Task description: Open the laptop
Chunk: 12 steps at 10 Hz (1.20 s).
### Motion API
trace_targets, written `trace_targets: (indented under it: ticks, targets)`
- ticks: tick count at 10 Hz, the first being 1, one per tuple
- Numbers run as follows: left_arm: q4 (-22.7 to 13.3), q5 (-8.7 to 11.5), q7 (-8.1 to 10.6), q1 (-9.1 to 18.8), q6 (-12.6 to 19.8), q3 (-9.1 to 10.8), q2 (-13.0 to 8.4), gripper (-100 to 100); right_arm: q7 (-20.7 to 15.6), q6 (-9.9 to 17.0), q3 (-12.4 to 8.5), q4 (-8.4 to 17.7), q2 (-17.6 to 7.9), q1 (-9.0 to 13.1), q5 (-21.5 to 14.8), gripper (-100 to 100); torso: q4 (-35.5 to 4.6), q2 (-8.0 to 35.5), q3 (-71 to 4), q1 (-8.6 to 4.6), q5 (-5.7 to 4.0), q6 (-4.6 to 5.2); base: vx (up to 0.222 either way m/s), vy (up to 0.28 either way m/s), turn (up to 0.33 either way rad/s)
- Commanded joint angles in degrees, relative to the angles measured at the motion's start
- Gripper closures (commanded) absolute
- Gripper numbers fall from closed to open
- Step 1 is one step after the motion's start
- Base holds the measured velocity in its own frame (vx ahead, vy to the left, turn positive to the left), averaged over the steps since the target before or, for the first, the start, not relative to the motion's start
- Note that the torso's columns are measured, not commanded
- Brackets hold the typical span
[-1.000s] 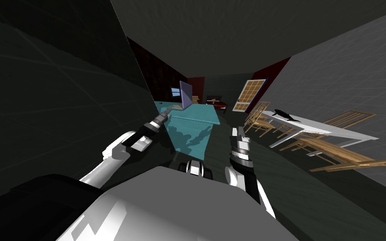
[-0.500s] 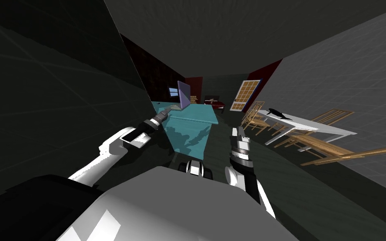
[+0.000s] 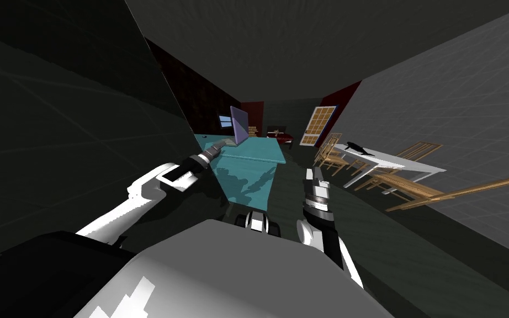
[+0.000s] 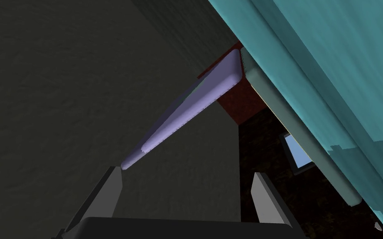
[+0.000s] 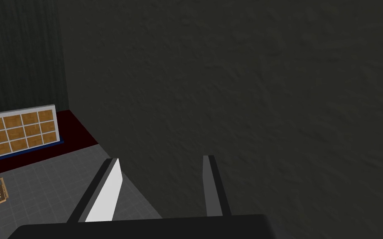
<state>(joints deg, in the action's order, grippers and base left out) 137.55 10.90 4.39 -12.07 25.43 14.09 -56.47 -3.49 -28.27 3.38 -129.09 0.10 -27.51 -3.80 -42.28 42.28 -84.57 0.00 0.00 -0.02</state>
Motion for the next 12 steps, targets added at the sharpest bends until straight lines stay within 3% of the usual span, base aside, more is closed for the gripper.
trace_targets:
  ticks: [1, 3, 4, 6, 7, 10, 11, 12]
  targets:
    - [-0.33, 0.27, 1.33, 1.02, 3.18, 0.23, -2.36, -100, 0.00, 0.00, 0.00, 0.00, 0.00, 0.00, 0.00, 0, 0.00, -0.01, -0.01, -0.02, -0.01, 0.03, 0.022, 0.009, -0.070]
    - [-1.24, 0.69, 3.72, 2.68, 6.93, 0.45, -6.08, -100, 0.00, 0.00, 0.00, 0.00, 0.00, 0.00, 0.00, 0, 0.01, -0.03, -0.02, 0.01, 0.00, 0.04, 0.040, 0.015, -0.188]
    - [-1.24, 0.69, 3.72, 2.68, 7.73, 0.45, -6.14, -100, 0.00, 0.00, 0.00, 0.00, 0.00, 0.00, 0.00, 0, 0.03, -0.08, -0.06, 0.00, 0.00, 0.05, 0.036, 0.018, -0.056]
    - [-2.25, 1.09, 6.26, 4.31, 11.19, 0.51, -9.59, -100, 0.00, 0.00, 0.00, 0.00, 0.00, 0.00, 0.00, 0, -0.01, 0.02, 0.01, 0.00, 0.00, 0.03, 0.044, 0.020, -0.158]
    - [-2.25, 1.09, 6.26, 4.31, 11.95, 0.51, -9.59, -100, 0.00, 0.00, 0.00, 0.00, 0.00, 0.00, 0.00, 0, 0.01, -0.04, -0.02, 0.00, 0.00, 0.05, 0.041, 0.024, -0.077]
    - [-3.72, 1.65, 10.02, 6.60, 17.22, 0.46, -14.22, -100, 0.00, 0.00, 0.00, 0.00, 0.00, 0.00, 0.00, 0, 0.00, -0.02, -0.02, -0.03, -0.02, 0.03, 0.049, 0.021, -0.178]
    - [-3.72, 1.65, 10.02, 6.60, 17.66, 0.46, -14.22, -100, 0.00, 0.00, 0.00, 0.00, 0.00, 0.00, 0.00, 0, 0.01, -0.04, -0.03, 0.01, 0.00, 0.02, 0.037, 0.024, -0.078]
    - [-4.17, 1.82, 11.19, 7.29, 19.40, 0.42, -15.61, -100, 0.00, 0.00, 0.00, 0.00, 0.00, -0.01, 0.00, 0, -0.01, 0.04, 0.02, 0.01, 0.01, -0.02, 0.042, 0.021, -0.107]
